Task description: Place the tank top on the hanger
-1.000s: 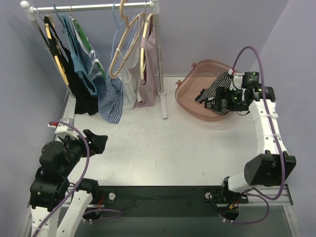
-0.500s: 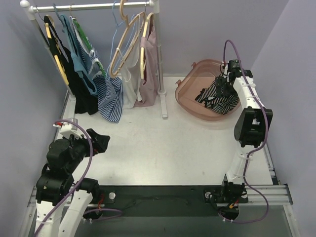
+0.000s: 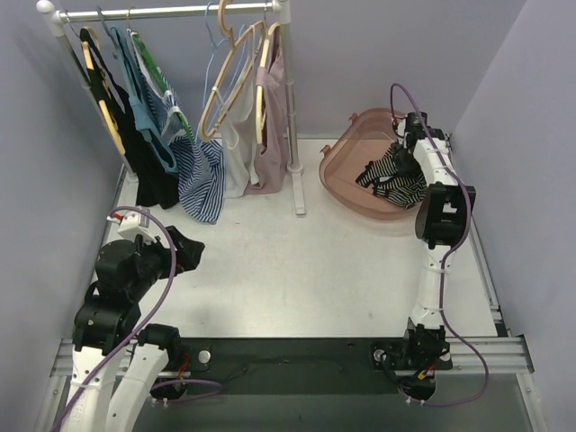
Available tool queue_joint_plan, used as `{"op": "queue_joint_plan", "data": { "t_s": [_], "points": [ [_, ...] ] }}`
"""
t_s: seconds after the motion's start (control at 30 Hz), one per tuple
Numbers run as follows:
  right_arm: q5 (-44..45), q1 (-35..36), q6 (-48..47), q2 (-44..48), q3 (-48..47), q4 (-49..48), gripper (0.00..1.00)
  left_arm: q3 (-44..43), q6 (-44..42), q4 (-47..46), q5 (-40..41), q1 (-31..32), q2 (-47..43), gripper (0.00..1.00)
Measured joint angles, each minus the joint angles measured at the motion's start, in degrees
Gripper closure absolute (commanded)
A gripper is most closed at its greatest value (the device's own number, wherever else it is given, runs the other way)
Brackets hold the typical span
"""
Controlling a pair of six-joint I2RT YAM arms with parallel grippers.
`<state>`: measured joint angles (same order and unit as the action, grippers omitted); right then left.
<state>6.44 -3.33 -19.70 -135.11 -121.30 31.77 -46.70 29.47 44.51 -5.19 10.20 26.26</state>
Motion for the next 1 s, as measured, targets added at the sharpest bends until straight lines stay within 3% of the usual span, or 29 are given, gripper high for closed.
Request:
{"op": "queue_joint_plan", "data": {
  "t_s": [0.07, 0.1, 0.2, 0.43, 0.57, 0.8, 1.0],
  "points": [
    [0.3, 0.0, -1.0, -1.7, -0.7, -0.3, 0.73, 0.0, 0.0, -0.3, 0.0, 0.0, 0.2, 0.03],
    [0.3, 0.0, -1.4, -2.4, -0.8, -0.4, 0.83, 0.0, 0.0, -0.3, 0.0, 0.0, 0.3, 0.03],
    [0.8, 0.0, -2.4, -3.4, -0.9, -0.6, 1.00, 0.0, 0.0, -0.8, 0.0, 0.0, 0.7, 0.03],
    [1.2, 0.0, -3.0, -2.8, -0.4, -0.9, 1.00, 0.0, 0.1, -1.1, -0.4, 0.0, 1.0, 0.03],
    [0.2, 0.5, -1.4, 2.0, 3.5, -0.4, 1.00, 0.0, 0.5, -1.1, -0.8, 0.0, 0.2, 0.03],
    [-1.7, 5.2, 2.0, 25.0, 15.1, 0.8, 1.00, 0.0, 4.6, -2.6, -2.7, 0.0, -3.6, 0.03],
    [-3.4, 12.1, 2.5, 43.2, 17.2, 1.9, 1.00, 1.7, 10.9, -9.2, -9.4, 0.0, -5.6, 0.03]
  ]
}}
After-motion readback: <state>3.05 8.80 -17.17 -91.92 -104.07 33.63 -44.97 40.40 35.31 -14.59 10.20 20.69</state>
